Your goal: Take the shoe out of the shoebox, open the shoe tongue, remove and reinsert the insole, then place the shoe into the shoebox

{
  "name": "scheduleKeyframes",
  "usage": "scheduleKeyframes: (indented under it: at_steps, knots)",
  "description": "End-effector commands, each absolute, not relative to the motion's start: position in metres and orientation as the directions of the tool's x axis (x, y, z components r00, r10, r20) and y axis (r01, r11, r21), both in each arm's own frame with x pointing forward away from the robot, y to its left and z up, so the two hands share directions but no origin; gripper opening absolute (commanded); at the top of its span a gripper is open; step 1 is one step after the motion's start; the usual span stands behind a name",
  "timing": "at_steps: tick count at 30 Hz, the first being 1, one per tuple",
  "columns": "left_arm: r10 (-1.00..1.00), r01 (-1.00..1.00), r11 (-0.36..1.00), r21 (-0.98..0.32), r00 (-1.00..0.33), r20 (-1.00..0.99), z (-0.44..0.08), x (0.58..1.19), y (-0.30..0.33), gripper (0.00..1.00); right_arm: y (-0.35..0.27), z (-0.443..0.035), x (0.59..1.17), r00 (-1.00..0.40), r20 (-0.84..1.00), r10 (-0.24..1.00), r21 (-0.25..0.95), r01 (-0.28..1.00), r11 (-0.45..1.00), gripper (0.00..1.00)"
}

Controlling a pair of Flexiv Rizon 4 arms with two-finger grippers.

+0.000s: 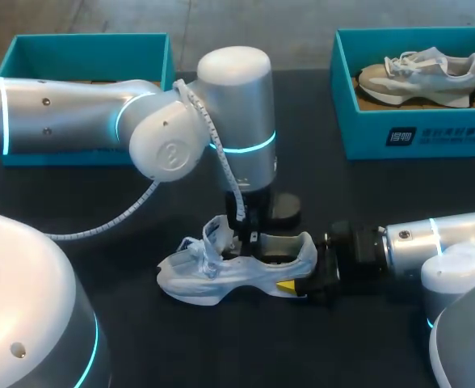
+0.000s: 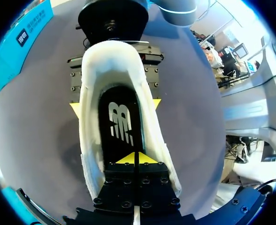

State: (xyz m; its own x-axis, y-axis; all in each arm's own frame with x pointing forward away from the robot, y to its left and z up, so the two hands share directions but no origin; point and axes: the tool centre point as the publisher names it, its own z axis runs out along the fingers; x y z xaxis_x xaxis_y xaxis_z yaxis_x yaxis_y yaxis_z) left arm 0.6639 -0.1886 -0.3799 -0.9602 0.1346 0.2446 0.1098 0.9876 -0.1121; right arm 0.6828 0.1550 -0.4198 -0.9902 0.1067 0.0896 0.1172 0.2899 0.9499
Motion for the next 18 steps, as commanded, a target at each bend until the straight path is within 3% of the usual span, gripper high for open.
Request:
scheduleKeyframes:
  at_steps: [1, 18]
  knots:
    - [0.138, 0.112, 0.987, -0.113, -0.956, 0.258, -0.382, 0.66, -0.186, 0.0, 0.156, -0.419, 0.682, -0.99, 0.091, 0.108, 0.948, 0.119, 0.295, 0.0]
    - [0.108, 0.08, 0.991, -0.108, -0.95, 0.291, -0.397, 0.644, -0.177, 0.0, 0.156, -0.419, 0.682, -0.99, 0.091, 0.108, 0.948, 0.119, 0.295, 0.0]
